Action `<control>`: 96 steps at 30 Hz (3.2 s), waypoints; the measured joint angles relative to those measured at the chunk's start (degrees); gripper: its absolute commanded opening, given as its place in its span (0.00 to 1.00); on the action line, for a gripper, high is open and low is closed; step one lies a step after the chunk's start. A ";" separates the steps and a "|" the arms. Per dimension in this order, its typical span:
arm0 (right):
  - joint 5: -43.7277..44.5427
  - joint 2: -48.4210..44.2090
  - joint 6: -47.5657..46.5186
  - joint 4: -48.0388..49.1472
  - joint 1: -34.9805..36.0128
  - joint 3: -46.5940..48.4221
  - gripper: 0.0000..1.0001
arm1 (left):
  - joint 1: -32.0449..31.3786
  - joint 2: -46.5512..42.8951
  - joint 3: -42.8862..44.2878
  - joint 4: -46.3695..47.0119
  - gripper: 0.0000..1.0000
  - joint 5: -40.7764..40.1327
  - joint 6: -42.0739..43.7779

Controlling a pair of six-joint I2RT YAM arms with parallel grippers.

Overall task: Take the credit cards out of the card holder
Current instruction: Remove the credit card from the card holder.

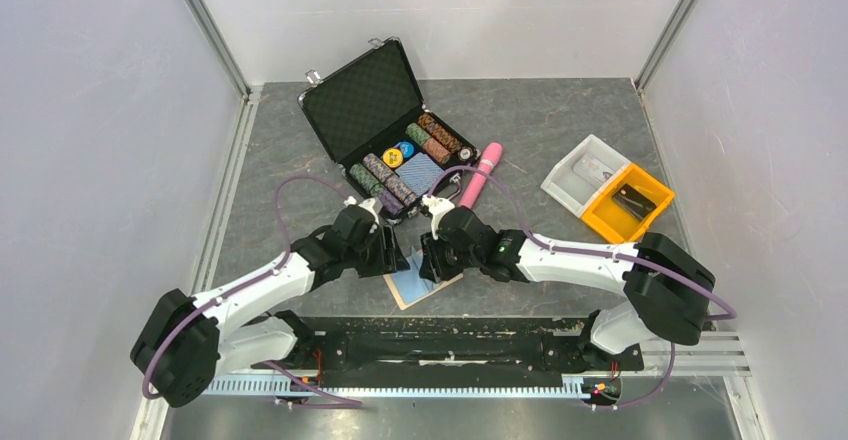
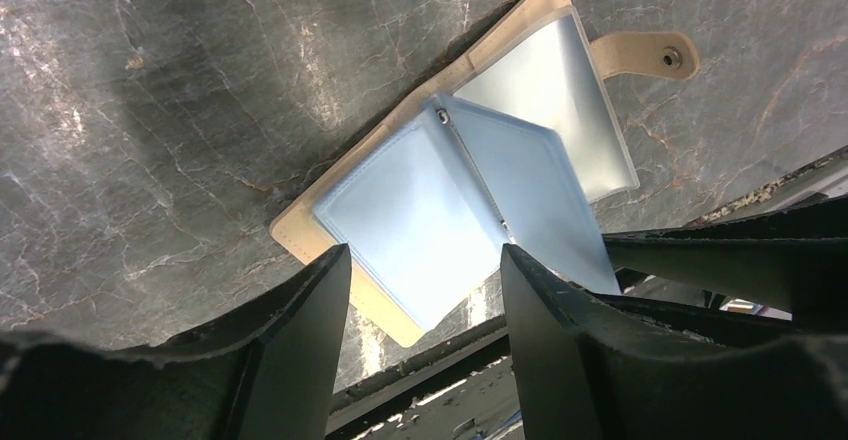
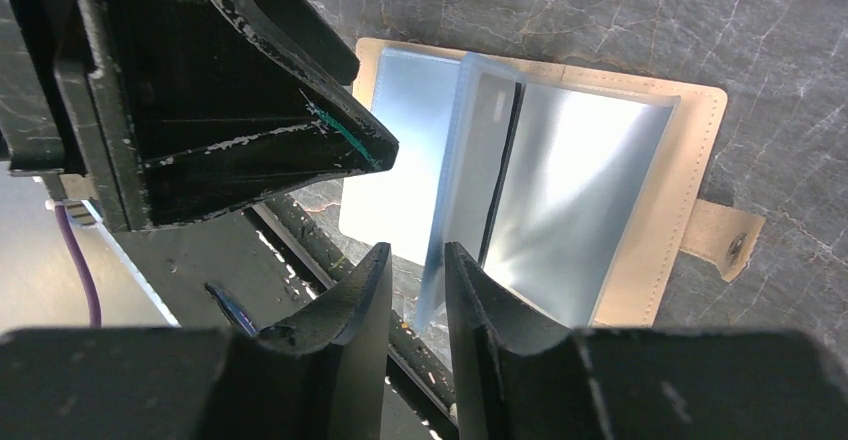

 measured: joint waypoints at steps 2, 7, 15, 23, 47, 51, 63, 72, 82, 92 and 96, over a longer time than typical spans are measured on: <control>0.02 0.00 -0.17 0.00 0.02 0.00 0.26 | 0.04 -0.66 0.02 -0.39 0.67 0.00 -0.31; 0.39 0.00 -0.20 0.00 0.07 0.00 0.27 | 0.07 -2.56 0.61 -1.09 0.71 0.00 -1.11; 0.46 0.00 -0.20 0.00 0.11 0.00 0.27 | 0.33 -3.67 2.10 -0.61 0.71 -0.07 -1.77; 0.48 0.00 -0.20 0.00 0.11 0.00 0.26 | 0.33 -1.64 2.78 1.16 0.71 0.09 -2.69; 0.85 0.00 -0.22 0.02 0.37 0.00 0.27 | 0.33 2.84 2.67 4.83 0.51 0.68 -3.78; 0.90 0.00 -0.24 0.02 0.37 0.00 0.27 | 0.33 3.17 2.23 4.94 0.51 0.68 -3.78; 0.90 0.00 -0.22 0.02 0.37 0.00 0.27 | 0.33 2.10 2.12 5.27 0.59 1.55 -4.37; 0.90 0.00 -0.22 0.02 0.37 0.00 0.26 | 0.33 4.92 2.16 7.19 0.52 1.81 -4.96; 1.09 -0.02 -0.26 0.02 0.37 0.00 0.29 | 0.33 4.90 2.01 7.26 0.47 1.75 -4.98; 2.01 -0.55 -0.74 -0.42 0.04 -0.02 0.26 | 0.33 4.81 0.74 6.99 0.47 1.66 -4.98; 2.38 -1.20 -1.09 -0.39 -0.35 -0.02 0.22 | 0.33 4.79 0.66 6.45 0.47 1.51 -4.98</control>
